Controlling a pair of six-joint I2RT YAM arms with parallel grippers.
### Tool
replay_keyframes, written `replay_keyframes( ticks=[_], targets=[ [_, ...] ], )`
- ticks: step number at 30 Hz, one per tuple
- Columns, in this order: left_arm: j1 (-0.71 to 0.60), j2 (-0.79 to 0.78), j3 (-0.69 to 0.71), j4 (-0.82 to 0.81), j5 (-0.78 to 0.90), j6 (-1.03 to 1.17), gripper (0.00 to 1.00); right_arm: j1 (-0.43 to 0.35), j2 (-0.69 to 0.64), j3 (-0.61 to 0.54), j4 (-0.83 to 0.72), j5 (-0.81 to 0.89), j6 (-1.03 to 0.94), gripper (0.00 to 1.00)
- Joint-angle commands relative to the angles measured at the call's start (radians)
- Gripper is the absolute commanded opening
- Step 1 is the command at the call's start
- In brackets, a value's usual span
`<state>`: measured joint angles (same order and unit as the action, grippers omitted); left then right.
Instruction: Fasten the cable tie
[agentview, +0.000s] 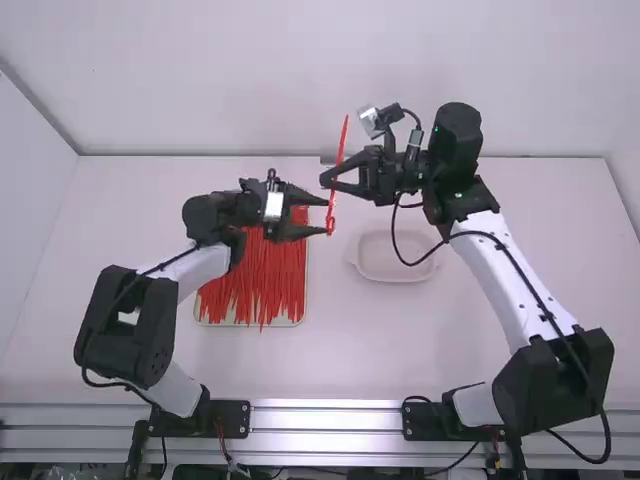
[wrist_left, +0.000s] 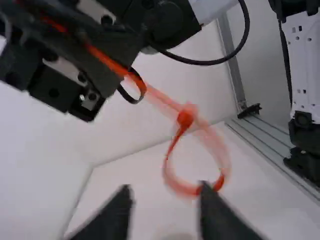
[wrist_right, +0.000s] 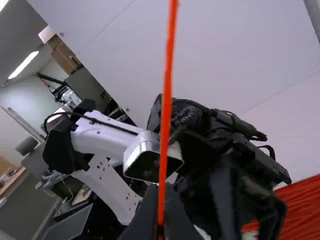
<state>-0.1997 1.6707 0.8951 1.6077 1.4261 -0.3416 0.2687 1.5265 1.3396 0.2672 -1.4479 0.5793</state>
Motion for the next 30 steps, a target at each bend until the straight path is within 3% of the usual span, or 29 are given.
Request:
replay_keyframes(
  ticks=[1, 2, 7, 10, 14, 17, 22, 30],
  targets=[
    [-0.002, -0.002, -0.006, 0.004, -0.014, -0.04, 0.89, -0.002, -0.015, 0.021, 0.006, -0.049, -0.009, 0.0],
    [0.006, -0.002, -0.006, 0.001, -0.038, -0.061, 0.99, -0.003, -0.015, 0.019, 0.006, -0.053, -0.008, 0.0],
    [0.069, -0.002, -0.006, -0.042, -0.134, -0.135, 0.99, -0.008, -0.015, 0.004, 0.006, -0.056, -0.031, 0.0],
    [0.119, -0.002, -0.006, -0.156, -0.192, -0.141, 0.99, -0.029, -0.015, -0.014, 0.006, -0.05, -0.063, 0.0],
    [0.181, -0.002, -0.006, -0.375, -0.26, -0.142, 0.99, -0.07, -0.015, -0.044, 0.006, -0.012, -0.109, 0.0],
    [0.224, -0.002, -0.006, -0.644, -0.305, -0.136, 0.99, -0.121, -0.015, -0.087, 0.005, 0.034, -0.162, 0.0],
    [0.253, -0.002, -0.006, -0.986, -0.33, 0.023, 0.99, -0.21, -0.015, -0.176, 0.006, 0.13, -0.204, 0.0],
    [0.247, -0.029, -0.003, -1.238, -0.379, 0.089, 0.99, -0.32, -0.015, -0.285, 0.003, 0.273, -0.222, 0.0]
  ],
)
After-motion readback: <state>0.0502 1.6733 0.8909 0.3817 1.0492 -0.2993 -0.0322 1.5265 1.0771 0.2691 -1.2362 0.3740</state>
